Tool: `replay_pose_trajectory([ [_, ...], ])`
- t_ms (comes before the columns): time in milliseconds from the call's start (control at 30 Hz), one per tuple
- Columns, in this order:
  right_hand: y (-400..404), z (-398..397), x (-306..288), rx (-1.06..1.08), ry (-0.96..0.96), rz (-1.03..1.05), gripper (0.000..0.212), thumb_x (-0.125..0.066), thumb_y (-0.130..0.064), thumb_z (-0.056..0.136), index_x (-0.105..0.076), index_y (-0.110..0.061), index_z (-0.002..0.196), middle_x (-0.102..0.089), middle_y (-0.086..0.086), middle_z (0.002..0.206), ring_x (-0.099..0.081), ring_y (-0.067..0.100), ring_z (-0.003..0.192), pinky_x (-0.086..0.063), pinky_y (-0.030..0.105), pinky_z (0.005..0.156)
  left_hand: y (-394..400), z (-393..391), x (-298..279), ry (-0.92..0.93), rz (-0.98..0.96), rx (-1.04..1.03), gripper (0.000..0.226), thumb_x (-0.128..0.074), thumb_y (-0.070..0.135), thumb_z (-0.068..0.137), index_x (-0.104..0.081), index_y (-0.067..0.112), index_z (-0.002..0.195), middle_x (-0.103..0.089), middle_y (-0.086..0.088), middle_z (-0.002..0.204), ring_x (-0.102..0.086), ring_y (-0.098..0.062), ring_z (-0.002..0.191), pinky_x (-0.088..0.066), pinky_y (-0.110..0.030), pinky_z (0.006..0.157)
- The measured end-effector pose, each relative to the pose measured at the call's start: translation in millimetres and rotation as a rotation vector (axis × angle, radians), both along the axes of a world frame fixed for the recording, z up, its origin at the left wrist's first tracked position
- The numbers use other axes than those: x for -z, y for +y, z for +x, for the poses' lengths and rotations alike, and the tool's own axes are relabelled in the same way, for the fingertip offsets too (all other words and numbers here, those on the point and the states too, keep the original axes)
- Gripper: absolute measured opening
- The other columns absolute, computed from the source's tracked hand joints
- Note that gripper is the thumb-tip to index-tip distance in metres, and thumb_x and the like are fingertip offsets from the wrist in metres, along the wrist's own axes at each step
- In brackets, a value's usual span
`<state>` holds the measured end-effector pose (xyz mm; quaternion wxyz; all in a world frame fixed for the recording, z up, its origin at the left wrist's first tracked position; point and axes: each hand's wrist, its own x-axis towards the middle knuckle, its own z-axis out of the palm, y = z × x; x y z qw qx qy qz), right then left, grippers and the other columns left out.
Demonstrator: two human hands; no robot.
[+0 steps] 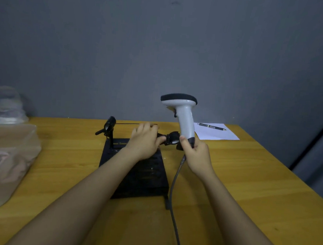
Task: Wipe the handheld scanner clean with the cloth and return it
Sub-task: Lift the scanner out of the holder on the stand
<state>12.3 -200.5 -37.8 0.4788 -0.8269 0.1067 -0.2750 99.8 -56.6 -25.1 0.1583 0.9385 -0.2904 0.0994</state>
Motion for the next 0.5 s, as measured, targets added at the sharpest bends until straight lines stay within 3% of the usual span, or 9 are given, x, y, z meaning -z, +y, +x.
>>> replay_pose_trajectory([
  [100, 9.1, -6.6, -8.4, -0.066, -0.060, -0.018, 0.045, -0.055, -0.032, 0.092, -0.057, 0.010, 0.074, -0.049, 0.010, 0.059, -0.046, 0.018, 0.054, -0.033, 0.028, 0.049, 8.6, -16.0, -20.7, 0.293, -0.359, 0.089, 0.048, -0.028, 0.041, 0.099, -0.046, 0.016, 0.135, -0.047, -0.005, 0.140, -0.037, -0.021, 0.133, -0.029, -0.039, 0.109],
  [200, 22.3, -16.2, -13.1, -0.136, -0.103, -0.022, 0.050, -0.054, -0.038, 0.088, -0.060, 0.011, 0.078, -0.053, 0.015, 0.062, -0.047, 0.018, 0.054, -0.032, 0.026, 0.047, 17.5, -37.9, -37.5, 0.608, -0.722, 0.209, 0.046, -0.031, 0.041, 0.099, -0.056, 0.014, 0.128, -0.060, 0.000, 0.128, -0.051, -0.013, 0.122, -0.037, -0.032, 0.103],
  [267, 31.5, -22.9, -13.9, -0.176, -0.114, -0.030, 0.053, -0.050, -0.043, 0.083, -0.059, 0.009, 0.077, -0.056, 0.022, 0.064, -0.048, 0.022, 0.054, -0.034, 0.030, 0.048, 25.0, -51.0, -43.1, 0.733, -0.852, 0.227, 0.044, -0.037, 0.042, 0.097, -0.059, 0.015, 0.124, -0.064, 0.002, 0.122, -0.056, -0.013, 0.117, -0.039, -0.035, 0.104],
  [333, 41.2, -30.1, -13.9, -0.198, -0.118, -0.044, 0.052, -0.050, -0.045, 0.082, -0.056, 0.006, 0.072, -0.056, 0.021, 0.062, -0.048, 0.024, 0.053, -0.035, 0.032, 0.048, 31.9, -62.0, -45.2, 0.790, -0.938, 0.227, 0.041, -0.045, 0.041, 0.095, -0.062, 0.014, 0.119, -0.067, -0.003, 0.119, -0.059, -0.016, 0.115, -0.040, -0.041, 0.105],
  [400, 51.8, -38.8, -14.5, -0.215, -0.118, -0.048, 0.042, -0.052, -0.040, 0.083, -0.051, -0.002, 0.065, -0.050, 0.008, 0.055, -0.044, 0.012, 0.049, -0.033, 0.030, 0.047, 39.4, -72.3, -46.3, 0.800, -0.998, 0.215, 0.035, -0.052, 0.036, 0.093, -0.066, 0.009, 0.110, -0.069, -0.009, 0.114, -0.061, -0.022, 0.113, -0.042, -0.042, 0.105],
  [500, 62.0, -51.2, -17.2, -0.259, -0.080, -0.077, 0.032, -0.059, -0.030, 0.088, -0.051, -0.014, 0.062, -0.045, -0.004, 0.054, -0.041, 0.005, 0.048, -0.033, 0.029, 0.049, 54.5, -86.0, -48.1, 0.772, -1.012, 0.219, 0.025, -0.056, 0.029, 0.091, -0.068, 0.009, 0.099, -0.070, -0.006, 0.100, -0.066, -0.021, 0.101, -0.049, -0.033, 0.095],
])
